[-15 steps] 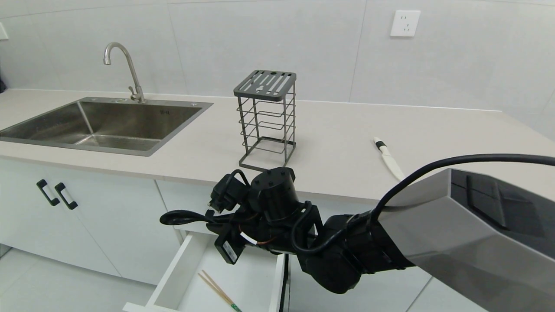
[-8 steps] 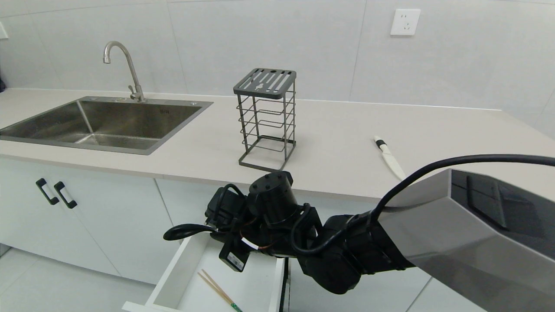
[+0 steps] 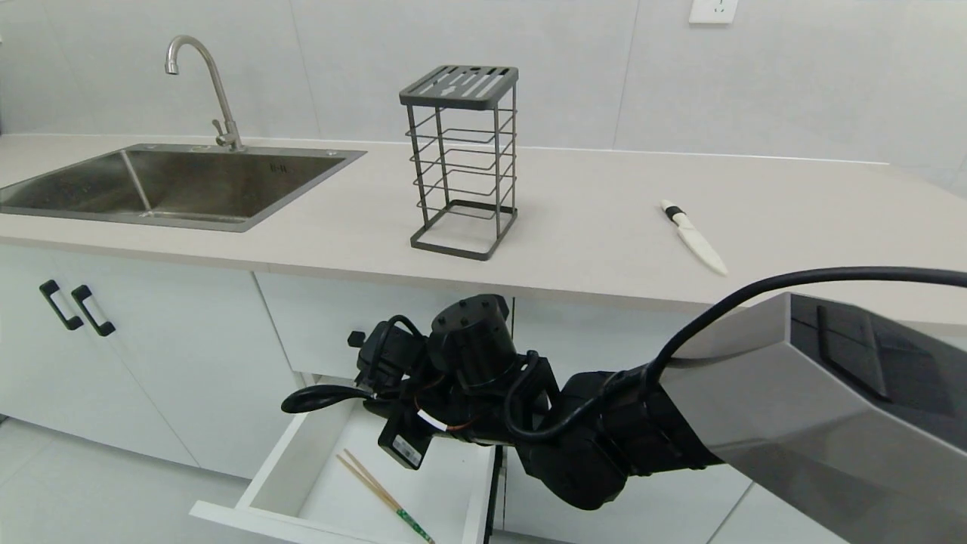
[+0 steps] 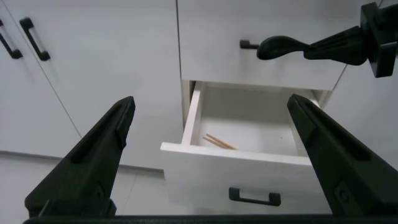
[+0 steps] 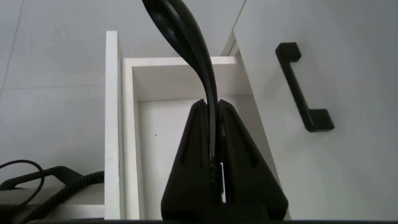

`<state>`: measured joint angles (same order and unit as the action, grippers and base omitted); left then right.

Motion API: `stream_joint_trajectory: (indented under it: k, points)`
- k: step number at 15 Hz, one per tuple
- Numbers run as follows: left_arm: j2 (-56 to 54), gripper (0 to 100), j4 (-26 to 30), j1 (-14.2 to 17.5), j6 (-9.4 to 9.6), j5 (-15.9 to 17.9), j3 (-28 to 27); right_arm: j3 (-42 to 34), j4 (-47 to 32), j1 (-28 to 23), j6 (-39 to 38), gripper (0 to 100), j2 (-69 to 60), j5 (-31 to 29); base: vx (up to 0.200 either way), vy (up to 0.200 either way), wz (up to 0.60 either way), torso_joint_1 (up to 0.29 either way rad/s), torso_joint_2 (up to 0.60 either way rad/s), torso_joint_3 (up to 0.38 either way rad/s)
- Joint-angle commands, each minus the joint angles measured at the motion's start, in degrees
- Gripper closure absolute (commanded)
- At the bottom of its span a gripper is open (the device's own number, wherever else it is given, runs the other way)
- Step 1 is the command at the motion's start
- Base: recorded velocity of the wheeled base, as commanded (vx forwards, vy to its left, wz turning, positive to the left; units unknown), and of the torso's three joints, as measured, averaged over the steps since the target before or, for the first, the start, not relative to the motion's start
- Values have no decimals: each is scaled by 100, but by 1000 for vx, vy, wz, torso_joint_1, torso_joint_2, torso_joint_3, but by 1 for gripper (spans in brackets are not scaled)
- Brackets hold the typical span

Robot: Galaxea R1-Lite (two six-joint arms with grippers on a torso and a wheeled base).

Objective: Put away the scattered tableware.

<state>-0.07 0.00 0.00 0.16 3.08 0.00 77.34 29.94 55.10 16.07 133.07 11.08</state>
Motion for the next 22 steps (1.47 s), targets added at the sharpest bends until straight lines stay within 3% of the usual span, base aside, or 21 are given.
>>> stream_joint_trajectory:
  k: [1, 22]
  points:
    - [7, 0, 0, 0, 2, -1, 0, 9, 3, -17, 2, 100, 8, -27, 0, 0, 0, -242, 442, 198]
    - [7, 0, 0, 0, 2, -1, 0, 124, -58, -87, -605, 100, 263, -18, 0, 0, 0, -100, 180, 68]
